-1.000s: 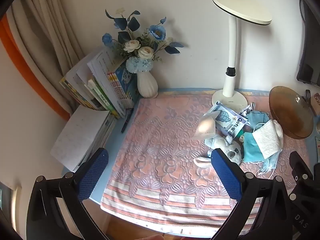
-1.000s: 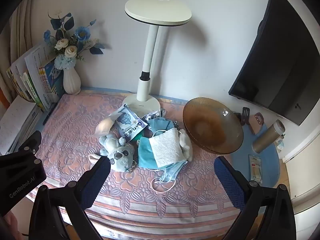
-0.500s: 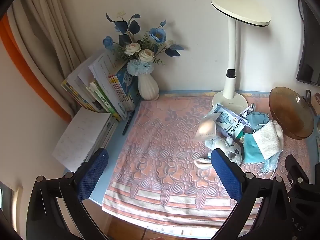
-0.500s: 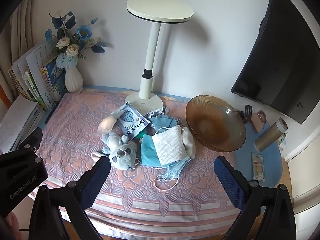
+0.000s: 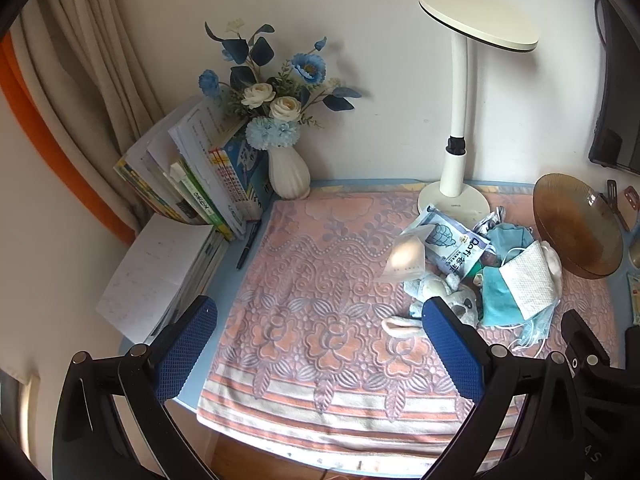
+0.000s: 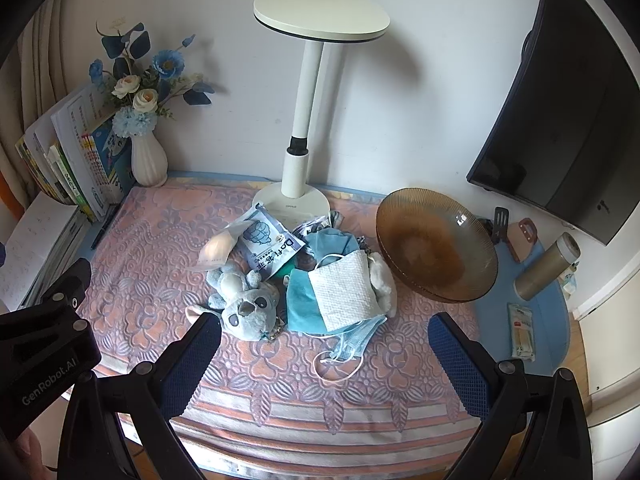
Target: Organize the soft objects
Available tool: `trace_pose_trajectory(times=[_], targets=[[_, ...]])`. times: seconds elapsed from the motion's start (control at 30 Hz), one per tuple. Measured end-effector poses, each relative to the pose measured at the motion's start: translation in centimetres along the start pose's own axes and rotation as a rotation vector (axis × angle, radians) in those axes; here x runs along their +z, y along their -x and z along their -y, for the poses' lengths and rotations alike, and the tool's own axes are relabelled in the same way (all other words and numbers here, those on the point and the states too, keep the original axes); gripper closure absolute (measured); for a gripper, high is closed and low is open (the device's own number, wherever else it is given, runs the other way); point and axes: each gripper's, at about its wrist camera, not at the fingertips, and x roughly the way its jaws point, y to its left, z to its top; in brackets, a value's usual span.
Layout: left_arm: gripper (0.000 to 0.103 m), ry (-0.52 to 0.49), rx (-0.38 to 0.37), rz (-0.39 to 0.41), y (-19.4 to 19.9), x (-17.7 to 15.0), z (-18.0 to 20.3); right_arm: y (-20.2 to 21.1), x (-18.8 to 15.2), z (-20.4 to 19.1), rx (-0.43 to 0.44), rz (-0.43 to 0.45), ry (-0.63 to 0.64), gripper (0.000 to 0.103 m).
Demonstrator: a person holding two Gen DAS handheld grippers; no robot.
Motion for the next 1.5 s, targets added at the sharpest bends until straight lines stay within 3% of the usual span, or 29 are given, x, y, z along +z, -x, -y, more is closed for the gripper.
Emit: trace_pose_trajectory(times=[1.5], targets=[[0.001,-0.023,-0.015,0.021,-1.3,0.8,-0.4,0.4,1.2,-1.4,-0.056,0.062,0.007,0.000]])
